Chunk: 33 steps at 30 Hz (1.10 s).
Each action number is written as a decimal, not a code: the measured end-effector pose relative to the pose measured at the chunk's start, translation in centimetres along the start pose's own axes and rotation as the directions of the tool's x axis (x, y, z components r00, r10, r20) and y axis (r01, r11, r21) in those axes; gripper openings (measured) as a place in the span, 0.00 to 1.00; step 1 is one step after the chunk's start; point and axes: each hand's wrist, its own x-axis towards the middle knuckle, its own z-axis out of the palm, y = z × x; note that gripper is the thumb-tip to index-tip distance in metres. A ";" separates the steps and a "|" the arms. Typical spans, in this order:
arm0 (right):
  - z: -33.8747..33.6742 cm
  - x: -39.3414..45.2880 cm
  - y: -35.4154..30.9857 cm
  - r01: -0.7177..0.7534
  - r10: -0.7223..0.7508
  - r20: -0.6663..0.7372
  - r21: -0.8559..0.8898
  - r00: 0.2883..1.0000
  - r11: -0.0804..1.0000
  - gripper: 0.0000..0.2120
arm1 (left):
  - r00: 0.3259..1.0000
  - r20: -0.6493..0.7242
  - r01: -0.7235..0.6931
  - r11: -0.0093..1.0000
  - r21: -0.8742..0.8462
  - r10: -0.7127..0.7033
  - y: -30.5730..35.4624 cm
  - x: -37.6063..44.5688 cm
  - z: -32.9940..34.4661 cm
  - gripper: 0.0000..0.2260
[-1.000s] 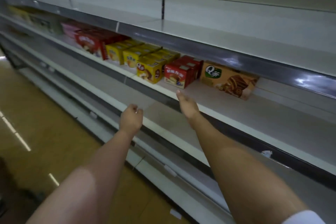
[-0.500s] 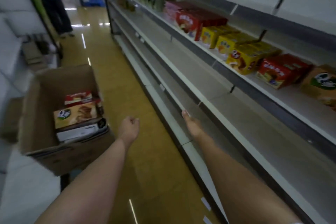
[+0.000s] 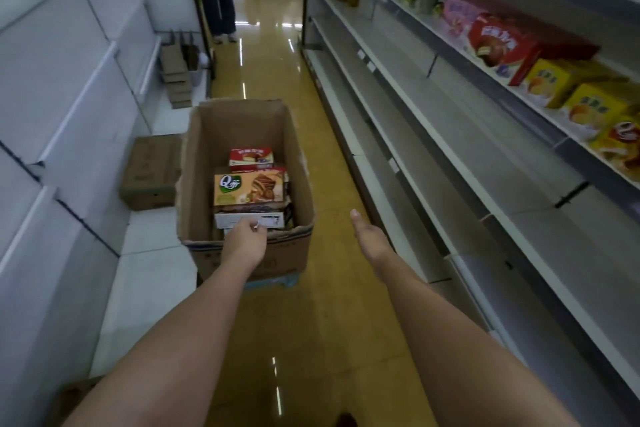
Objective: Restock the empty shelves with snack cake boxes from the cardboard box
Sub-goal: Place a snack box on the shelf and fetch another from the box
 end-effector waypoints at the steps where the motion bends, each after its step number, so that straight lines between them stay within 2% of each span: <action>1: 0.9 0.6 -0.7 0.009 -0.009 0.007 -0.002 1.000 1.000 0.38 | 1.000 -0.009 0.007 1.000 -0.013 -0.007 -0.4 0.7 -0.6 0.17; 14: 8.7 13.5 -10.9 0.153 -0.139 0.179 -0.068 0.974 0.986 0.29 | 0.972 -0.122 0.198 0.980 -0.028 -0.200 -2.4 12.1 -3.9 0.14; 20: 11.2 20.3 -13.5 0.112 -0.094 0.182 -0.087 0.979 0.990 0.30 | 0.964 -0.070 0.247 0.962 -0.114 -0.255 -1.2 18.7 -3.3 0.17; 26: 14.0 26.8 -13.8 0.034 0.000 0.211 -0.160 0.978 0.987 0.33 | 0.958 0.040 0.287 0.952 -0.104 -0.284 -2.5 25.4 -2.2 0.22; 33: 17.3 34.1 -15.2 -0.054 0.067 0.138 -0.090 0.988 0.994 0.26 | 0.948 0.122 0.307 0.947 -0.099 -0.295 -4.0 33.7 -0.3 0.23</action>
